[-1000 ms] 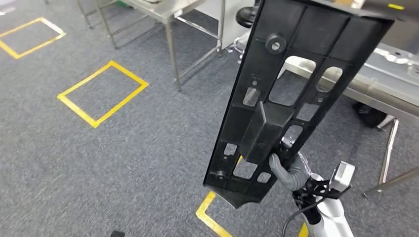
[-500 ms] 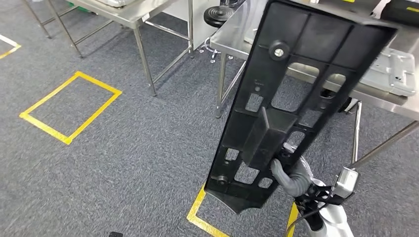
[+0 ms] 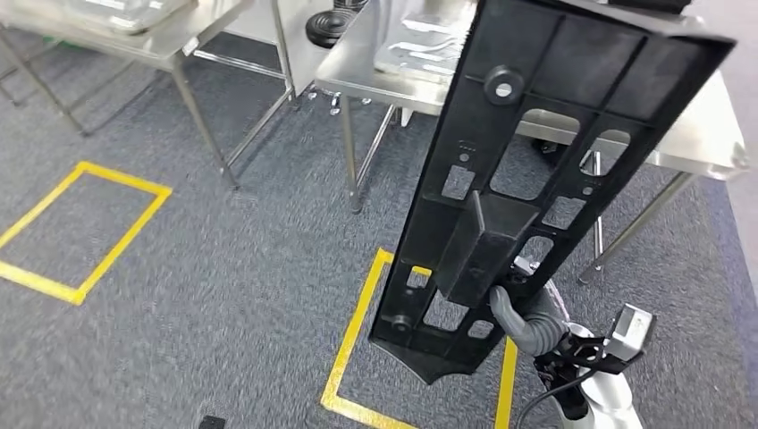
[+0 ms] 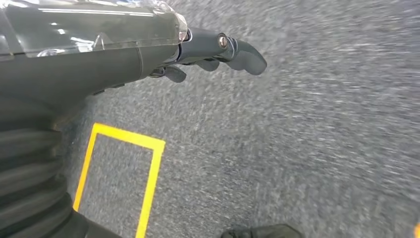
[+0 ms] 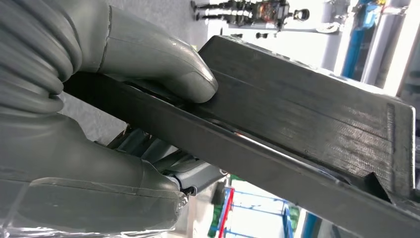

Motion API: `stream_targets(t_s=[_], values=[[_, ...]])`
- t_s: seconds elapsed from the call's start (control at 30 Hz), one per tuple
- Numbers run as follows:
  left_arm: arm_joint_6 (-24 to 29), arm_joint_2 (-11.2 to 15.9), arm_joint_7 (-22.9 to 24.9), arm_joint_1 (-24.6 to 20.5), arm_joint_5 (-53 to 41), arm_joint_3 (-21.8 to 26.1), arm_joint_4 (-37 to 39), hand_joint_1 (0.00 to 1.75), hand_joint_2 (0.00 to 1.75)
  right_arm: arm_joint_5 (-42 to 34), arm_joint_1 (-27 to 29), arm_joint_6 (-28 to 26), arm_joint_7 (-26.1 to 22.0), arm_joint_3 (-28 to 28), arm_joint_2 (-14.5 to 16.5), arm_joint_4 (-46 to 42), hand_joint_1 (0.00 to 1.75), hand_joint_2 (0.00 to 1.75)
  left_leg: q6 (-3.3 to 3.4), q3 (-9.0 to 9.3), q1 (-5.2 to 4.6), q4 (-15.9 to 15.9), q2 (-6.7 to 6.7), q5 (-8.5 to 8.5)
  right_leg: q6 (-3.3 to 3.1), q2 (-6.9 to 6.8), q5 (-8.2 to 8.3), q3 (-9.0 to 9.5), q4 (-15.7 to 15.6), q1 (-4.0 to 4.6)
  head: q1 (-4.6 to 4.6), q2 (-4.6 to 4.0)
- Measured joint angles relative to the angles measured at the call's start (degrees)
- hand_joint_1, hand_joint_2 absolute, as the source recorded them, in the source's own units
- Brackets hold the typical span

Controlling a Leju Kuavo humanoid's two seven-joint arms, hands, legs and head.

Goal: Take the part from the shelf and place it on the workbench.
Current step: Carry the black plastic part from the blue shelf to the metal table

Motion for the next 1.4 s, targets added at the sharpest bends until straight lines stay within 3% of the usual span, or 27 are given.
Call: stream_targets(t_s=[0.07,0.13,0.2,0.27,0.3,0.37,0.4,0.43,0.5,0.57,0.6,0.63,0.67,0.73,0.8,0.87,0.93,0.97,1.03,1.1,1.17,1.2,1.27,1.3,1.33,1.4], values=[[0.0,0.1,0.0,0.3,0.2,0.0,0.0,0.0,1.75,0.2,-1.1,-0.2,0.6,0.1,1.0,0.1,1.71,1.75,-0.21,-3.76,0.11,7.6,-2.18,-3.44,-0.39,1.19,-0.07,0.07,0.0,0.05,0.0,0.0],[0.0,0.1,0.0,0.5,0.4,0.1,0.0,0.0,1.75,0.2,-1.7,-0.2,0.9,0.2,1.8,0.4,1.71,1.75,-0.31,-6.77,0.11,12.6,-2.66,-4.42,-0.5,2.57,-0.16,0.15,0.0,0.14,0.01,0.01],[-0.1,0.2,0.0,0.6,0.7,0.1,0.0,0.0,1.75,0.3,-2.1,-0.2,1.0,0.2,2.2,0.8,1.71,1.75,-0.21,-6.27,0.12,9.8,-2.88,-1.28,-0.38,3.9,-0.32,0.32,0.2,0.16,0.01,0.01],[0.0,0.4,0.0,0.6,0.7,0.2,0.0,0.0,1.75,0.3,-2.6,-0.2,1.1,0.3,2.6,1.2,1.71,1.75,0.12,-3.65,0.26,2.6,-5.03,3.07,0.0,5.13,-0.63,0.33,0.6,0.21,0.01,0.0],[0.0,0.5,0.0,0.6,0.7,0.2,0.0,0.0,1.75,0.3,-2.9,-0.1,1.1,0.4,2.8,1.4,1.71,1.75,0.33,-2.6,0.37,-0.2,-6.26,4.22,0.28,5.74,-0.75,0.14,0.8,0.19,0.0,0.0],[0.1,0.5,-0.1,0.7,0.7,0.2,0.0,0.0,1.75,0.4,-3.2,0.1,1.0,0.5,3.0,1.8,1.71,1.75,0.86,-1.78,0.34,-2.4,-7.56,4.45,1.03,6.83,-0.79,-0.35,1.0,0.05,0.0,-0.01],[0.1,0.5,-0.1,0.6,0.7,0.2,0.0,0.0,1.75,0.5,-3.2,0.2,1.0,0.6,3.0,2.0,1.71,1.75,1.15,-1.66,0.35,-2.6,-7.05,4.43,1.42,7.39,-0.71,-0.49,1.0,-0.07,-0.01,0.0],[0.1,0.5,-0.1,0.6,0.7,0.2,0.0,0.0,1.75,0.5,-3.2,0.2,1.0,0.6,3.0,2.1,1.71,1.75,1.49,-1.51,0.37,-2.9,-6.51,4.53,1.76,7.27,-0.8,-0.55,1.1,-0.11,0.0,-0.01],[0.1,0.6,-0.1,0.4,0.7,0.3,0.0,0.0,1.75,0.6,-3.4,0.4,1.0,0.6,3.0,2.4,1.71,1.75,2.17,-1.09,0.57,-3.5,-5.22,4.72,2.34,4.97,-2.42,-1.84,3.8,0.0,0.0,0.01],[0.1,0.6,0.0,0.4,0.7,0.3,0.0,0.0,1.75,0.7,-3.6,0.5,1.0,0.6,3.0,2.7,1.71,1.75,2.6,-0.82,0.43,-3.7,-3.83,4.59,2.81,2.05,-5.63,-5.29,10.6,-0.06,0.01,0.01],[0.0,0.7,0.0,0.4,0.7,0.3,0.0,0.0,1.75,0.7,-3.7,0.5,1.0,0.6,3.0,2.9,1.71,1.75,2.68,-0.77,0.34,-3.6,-3.14,4.48,2.99,1.48,-6.85,-7.17,14.1,-0.17,0.01,0.01],[0.0,0.7,0.0,0.4,0.8,0.3,0.0,0.0,1.75,0.7,-3.7,0.6,1.0,0.6,3.0,3.1,1.71,1.75,2.73,-0.71,0.28,-3.6,-2.48,4.34,3.1,1.18,-7.19,-8.35,16.2,-0.28,0.01,0.01],[-0.1,0.7,0.0,0.5,0.9,0.3,0.0,0.0,1.75,0.7,-3.8,0.6,1.0,0.6,3.0,3.4,1.71,1.75,2.71,-0.61,0.25,-3.6,-1.82,4.18,3.15,0.97,-6.49,-8.52,16.3,-0.35,0.01,0.01],[-0.1,0.7,-0.1,0.5,1.1,0.3,0.0,0.0,1.75,0.7,-4.2,0.7,1.0,0.6,3.0,4.0,1.71,1.75,2.54,-0.22,0.21,-3.5,-0.64,3.8,2.91,0.03,-2.76,-5.49,10.2,-0.31,0.01,0.0],[-0.1,0.7,-0.2,0.4,1.2,0.4,0.0,0.0,1.75,0.7,-5.0,0.7,0.9,0.7,3.1,4.5,1.71,1.75,2.13,0.22,0.0,-3.4,0.31,3.37,2.18,-2.05,-0.24,-1.81,3.1,0.22,0.01,0.0],[-0.1,0.8,-0.3,0.4,1.3,0.4,0.0,0.0,1.75,0.7,-5.5,0.7,0.7,0.8,3.1,4.9,1.71,1.75,1.59,0.51,-0.17,-3.5,1.08,3.06,1.49,-2.88,-0.07,-0.72,0.8,0.78,0.01,0.01],[-0.1,0.8,-0.3,0.4,1.3,0.4,0.0,0.0,1.75,0.7,-5.6,0.7,0.3,0.9,3.1,5.2,1.71,1.75,0.97,0.81,-0.17,-3.7,1.57,2.8,0.99,-1.98,0.09,-0.63,0.5,0.66,0.01,0.01],[-0.1,0.8,-0.3,0.4,1.3,0.4,0.0,0.0,1.75,0.7,-5.7,0.7,0.0,0.9,3.1,5.4,1.71,1.75,0.68,0.8,-0.13,-3.3,1.15,2.35,0.7,-1.64,0.18,-0.42,0.2,0.46,0.0,0.01],[0.0,0.9,-0.2,0.3,1.3,0.4,0.0,0.0,1.75,0.6,-5.9,0.7,-0.3,1.0,3.2,5.7,1.71,1.75,0.26,-0.69,-0.04,0.4,-0.8,0.02,0.18,-1.13,0.35,0.03,-0.4,0.05,0.0,0.01],[0.0,0.9,-0.1,0.5,1.3,0.5,0.0,0.0,1.75,0.6,-6.2,0.6,-0.4,1.1,3.4,6.1,1.71,1.75,0.07,-4.68,0.05,8.3,-2.39,-3.41,-0.12,-0.56,0.24,0.14,-0.4,0.09,-0.01,0.01],[-0.1,0.9,0.1,0.8,1.6,0.6,0.0,0.0,1.75,0.6,-6.2,0.5,-0.5,1.4,3.5,6.5,1.71,1.75,-0.03,-7.75,0.08,13.3,-2.69,-4.07,-0.2,0.18,0.03,0.26,-0.3,0.15,-0.01,0.01],[-0.1,1.0,0.1,0.8,1.7,0.7,0.0,0.0,1.75,0.7,-6.2,0.4,-0.5,1.5,3.6,6.7,1.71,1.75,0.01,-7.61,0.08,12.1,-2.7,-2.51,-0.14,0.52,-0.12,0.4,-0.2,0.15,-0.02,0.01],[-0.1,1.1,0.3,0.8,1.9,0.9,0.0,0.0,1.75,0.7,-6.3,0.4,-0.5,1.7,3.7,7.0,1.71,1.75,0.29,-4.75,0.09,4.7,-2.76,2.25,0.16,1.02,-0.59,0.84,0.0,0.15,-0.01,0.01],[-0.1,1.1,0.3,0.8,1.9,1.0,0.0,0.0,1.75,0.8,-6.5,0.4,-0.5,1.7,3.8,7.1,1.71,1.75,0.57,-3.16,0.03,0.9,-2.84,3.77,0.44,1.23,-0.89,0.97,0.2,0.25,-0.01,0.01],[-0.2,1.1,0.3,0.8,2.0,1.1,0.0,0.0,1.75,0.8,-6.8,0.4,-0.5,1.8,3.8,7.3,1.71,1.75,0.89,-2.11,-0.03,-1.6,-2.91,4.47,0.74,1.38,-1.13,1.03,0.2,0.35,0.0,0.01],[-0.2,1.1,0.3,0.8,2.1,1.4,0.0,0.0,1.75,0.9,-7.3,0.3,-0.5,1.9,3.9,7.6,1.71,1.75,1.71,-1.58,-0.13,-3.2,-3.0,4.15,1.48,1.57,-1.13,1.08,0.6,0.53,0.0,0.0]])
